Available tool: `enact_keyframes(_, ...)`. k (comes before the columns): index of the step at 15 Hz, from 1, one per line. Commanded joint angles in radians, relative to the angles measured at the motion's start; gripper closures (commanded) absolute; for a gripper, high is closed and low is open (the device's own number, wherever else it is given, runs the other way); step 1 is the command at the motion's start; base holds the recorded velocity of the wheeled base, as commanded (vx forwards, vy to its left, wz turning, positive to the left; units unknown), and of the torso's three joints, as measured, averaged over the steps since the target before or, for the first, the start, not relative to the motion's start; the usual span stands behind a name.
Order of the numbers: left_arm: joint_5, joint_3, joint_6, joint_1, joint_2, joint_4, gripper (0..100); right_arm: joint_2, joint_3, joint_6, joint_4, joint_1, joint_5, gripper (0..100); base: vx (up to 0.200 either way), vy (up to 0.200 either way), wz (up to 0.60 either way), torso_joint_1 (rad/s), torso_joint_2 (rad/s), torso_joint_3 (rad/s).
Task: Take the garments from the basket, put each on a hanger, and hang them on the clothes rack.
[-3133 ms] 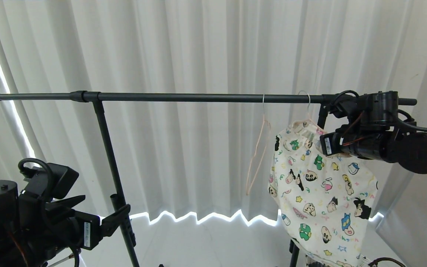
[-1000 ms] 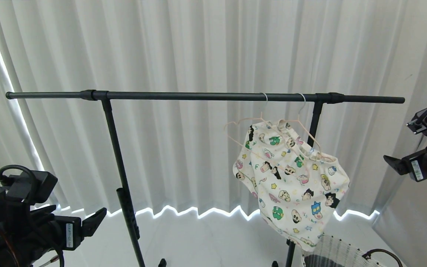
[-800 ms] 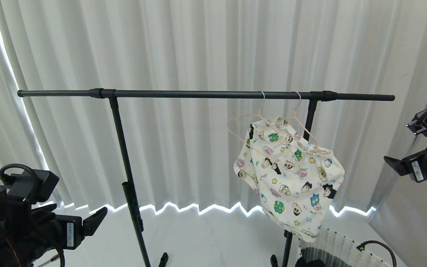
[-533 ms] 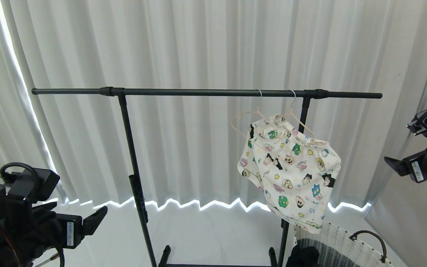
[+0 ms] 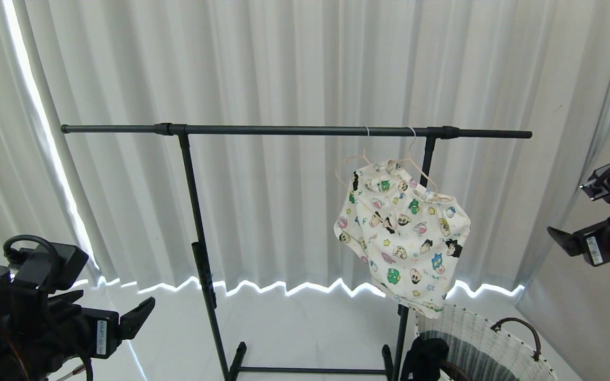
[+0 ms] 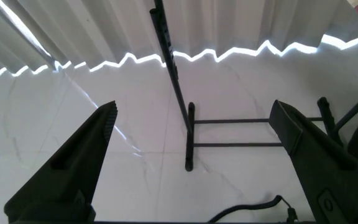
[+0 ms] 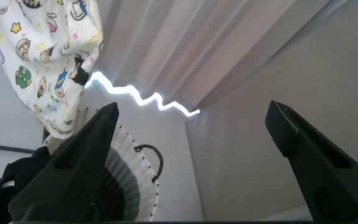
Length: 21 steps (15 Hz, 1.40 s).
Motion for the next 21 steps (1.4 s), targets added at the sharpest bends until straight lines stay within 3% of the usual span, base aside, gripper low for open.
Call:
enact_keyframes(1,0.0,-0.001,0.0,0.0,-0.001,-0.001,0,0.003,0.003,-0.001,-0.004,0.001,0.0,0,0.0,0.0,0.0,0.0,0.0,0.0)
enact_keyframes(6,0.002,-0.005,0.001,0.0,-0.016,-0.001,0,-0.005,0.006,-0.001,-0.018,0.002,0.0,0,0.0,0.0,0.0,-0.123,0.28,0.15)
enact_keyframes(21,0.002,-0.009,0.024,-0.035,-0.031,-0.001,0,-0.011,0.033,-0.01,-0.018,0.002,0.002,0,0.0,0.0,0.0,-0.182,0.48,0.289)
